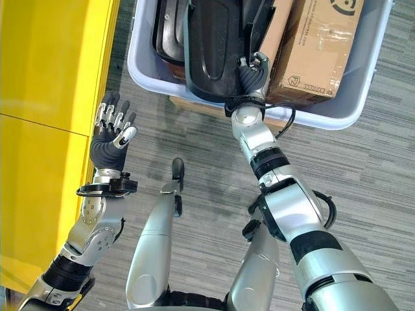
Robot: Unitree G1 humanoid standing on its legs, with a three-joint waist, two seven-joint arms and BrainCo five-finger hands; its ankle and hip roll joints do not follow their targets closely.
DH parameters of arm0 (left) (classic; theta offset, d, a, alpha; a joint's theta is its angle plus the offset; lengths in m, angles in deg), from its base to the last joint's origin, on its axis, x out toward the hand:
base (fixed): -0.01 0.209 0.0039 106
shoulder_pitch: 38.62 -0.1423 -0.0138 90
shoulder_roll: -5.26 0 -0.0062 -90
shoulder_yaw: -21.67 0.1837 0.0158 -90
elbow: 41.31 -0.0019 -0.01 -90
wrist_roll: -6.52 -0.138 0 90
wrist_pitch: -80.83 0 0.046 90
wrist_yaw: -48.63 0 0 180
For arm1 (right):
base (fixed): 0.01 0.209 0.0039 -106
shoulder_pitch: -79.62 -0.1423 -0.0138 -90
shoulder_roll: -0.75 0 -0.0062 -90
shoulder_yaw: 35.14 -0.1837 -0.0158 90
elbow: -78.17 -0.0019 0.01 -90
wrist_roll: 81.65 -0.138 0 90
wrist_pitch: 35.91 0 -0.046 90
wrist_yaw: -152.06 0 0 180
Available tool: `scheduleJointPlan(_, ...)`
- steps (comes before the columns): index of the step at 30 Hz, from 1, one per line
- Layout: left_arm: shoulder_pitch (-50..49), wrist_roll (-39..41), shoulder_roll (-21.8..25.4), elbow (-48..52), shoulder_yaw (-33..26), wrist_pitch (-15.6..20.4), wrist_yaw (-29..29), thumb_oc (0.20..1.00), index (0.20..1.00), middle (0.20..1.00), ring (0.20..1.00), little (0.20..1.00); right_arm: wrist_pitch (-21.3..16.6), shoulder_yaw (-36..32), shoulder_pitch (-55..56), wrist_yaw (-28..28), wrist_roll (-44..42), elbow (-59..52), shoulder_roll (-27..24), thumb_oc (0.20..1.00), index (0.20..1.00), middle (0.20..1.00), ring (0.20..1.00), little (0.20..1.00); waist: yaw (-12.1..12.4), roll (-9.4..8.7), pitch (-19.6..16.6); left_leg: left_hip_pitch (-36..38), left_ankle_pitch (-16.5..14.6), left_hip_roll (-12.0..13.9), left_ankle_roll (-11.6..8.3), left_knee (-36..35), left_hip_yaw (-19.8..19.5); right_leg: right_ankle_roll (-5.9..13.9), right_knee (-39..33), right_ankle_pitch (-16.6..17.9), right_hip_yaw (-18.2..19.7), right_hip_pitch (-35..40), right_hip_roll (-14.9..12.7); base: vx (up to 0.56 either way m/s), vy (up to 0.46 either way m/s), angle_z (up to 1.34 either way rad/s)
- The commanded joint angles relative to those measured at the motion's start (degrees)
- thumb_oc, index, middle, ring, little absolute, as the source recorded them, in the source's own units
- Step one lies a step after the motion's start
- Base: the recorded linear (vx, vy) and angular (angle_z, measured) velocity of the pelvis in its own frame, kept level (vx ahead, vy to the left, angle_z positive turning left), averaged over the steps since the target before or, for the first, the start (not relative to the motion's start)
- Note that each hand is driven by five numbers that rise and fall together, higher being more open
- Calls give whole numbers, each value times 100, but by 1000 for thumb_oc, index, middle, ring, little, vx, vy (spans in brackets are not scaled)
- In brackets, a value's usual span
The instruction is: Move parts from the plastic box to the shelf.
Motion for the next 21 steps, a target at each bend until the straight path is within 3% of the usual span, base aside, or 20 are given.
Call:
scheduleJointPlan(1, -295, -120, 217, 652, -36, 216, -31, 1000, 1000, 1000, 1000, 1000, -435, -353, 50, 223, 474, -1137, -210, 200, 200, 200, 200, 200, -1, -150, -97, 851, -369, -79, -113, -522, -318, 492, 295, -180, 807, 154, -387, -6, -6, -7)
scheduleJointPlan(15, -760, -159, 296, 639, -364, 82, 121, 1000, 1000, 1000, 1000, 1000, -598, -814, 1352, 49, 954, -3329, -199, 200, 200, 200, 200, 200, -231, -202, -106, 1875, -266, 41, -143, -930, -111, 533, -56, -84, 872, 942, -334, 3, -19, -7)
scheduleJointPlan(21, -1163, -177, 285, 542, -664, 15, 265, 1000, 1000, 1000, 1000, 1000, -626, -892, 2395, -303, 1246, -4060, -302, 200, 200, 200, 200, 200, -403, -207, -417, 2304, -203, 140, -220, -1133, -3, 543, -204, -117, 876, 1269, -257, 33, -48, -10)
